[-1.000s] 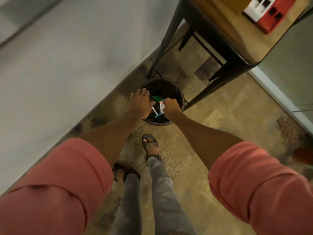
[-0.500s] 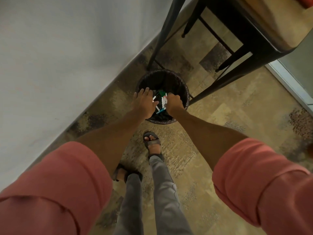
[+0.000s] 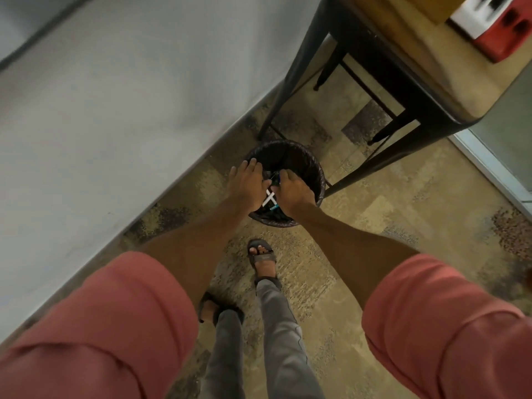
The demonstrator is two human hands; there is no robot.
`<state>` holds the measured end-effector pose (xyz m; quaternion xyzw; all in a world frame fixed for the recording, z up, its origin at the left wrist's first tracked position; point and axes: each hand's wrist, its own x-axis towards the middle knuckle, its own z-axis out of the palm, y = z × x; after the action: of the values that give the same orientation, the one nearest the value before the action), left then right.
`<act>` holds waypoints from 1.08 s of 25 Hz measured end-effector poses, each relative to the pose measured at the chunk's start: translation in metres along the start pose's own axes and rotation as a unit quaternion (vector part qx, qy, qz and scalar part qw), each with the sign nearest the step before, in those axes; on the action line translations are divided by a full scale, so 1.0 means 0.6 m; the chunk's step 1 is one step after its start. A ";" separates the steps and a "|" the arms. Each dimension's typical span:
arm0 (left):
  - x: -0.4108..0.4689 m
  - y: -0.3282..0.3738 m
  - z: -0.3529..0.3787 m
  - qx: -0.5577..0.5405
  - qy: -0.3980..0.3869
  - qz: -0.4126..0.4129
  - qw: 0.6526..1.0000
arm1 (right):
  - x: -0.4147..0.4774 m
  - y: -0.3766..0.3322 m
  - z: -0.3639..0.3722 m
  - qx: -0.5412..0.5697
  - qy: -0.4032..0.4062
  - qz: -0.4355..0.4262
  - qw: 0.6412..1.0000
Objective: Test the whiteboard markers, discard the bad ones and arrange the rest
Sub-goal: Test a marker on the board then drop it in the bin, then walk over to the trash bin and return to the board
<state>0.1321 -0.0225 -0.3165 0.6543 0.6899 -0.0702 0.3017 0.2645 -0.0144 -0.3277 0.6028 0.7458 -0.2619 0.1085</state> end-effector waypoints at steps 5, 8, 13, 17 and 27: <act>-0.059 -0.006 -0.067 -0.022 0.025 -0.017 0.999 | -0.035 -0.047 -0.057 -0.045 0.009 -0.052 0.998; -0.102 -0.017 -0.129 -0.026 0.055 -0.028 0.998 | -0.055 -0.095 -0.115 -0.058 0.024 -0.094 0.994; -0.185 -0.033 -0.232 -0.036 0.121 -0.061 0.990 | -0.091 -0.182 -0.219 -0.079 0.074 -0.154 0.982; -0.252 -0.047 -0.311 -0.049 0.178 -0.077 0.980 | -0.127 -0.256 -0.288 -0.099 0.120 -0.197 0.968; -0.435 -0.158 -0.457 -0.037 0.292 -0.147 0.944 | -0.203 -0.489 -0.379 -0.105 0.183 -0.321 0.923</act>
<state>-0.0564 -0.1247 0.0096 0.5258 0.8384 0.1057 0.0973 0.0493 -0.0385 -0.0025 0.3541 0.9293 -0.0880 -0.0567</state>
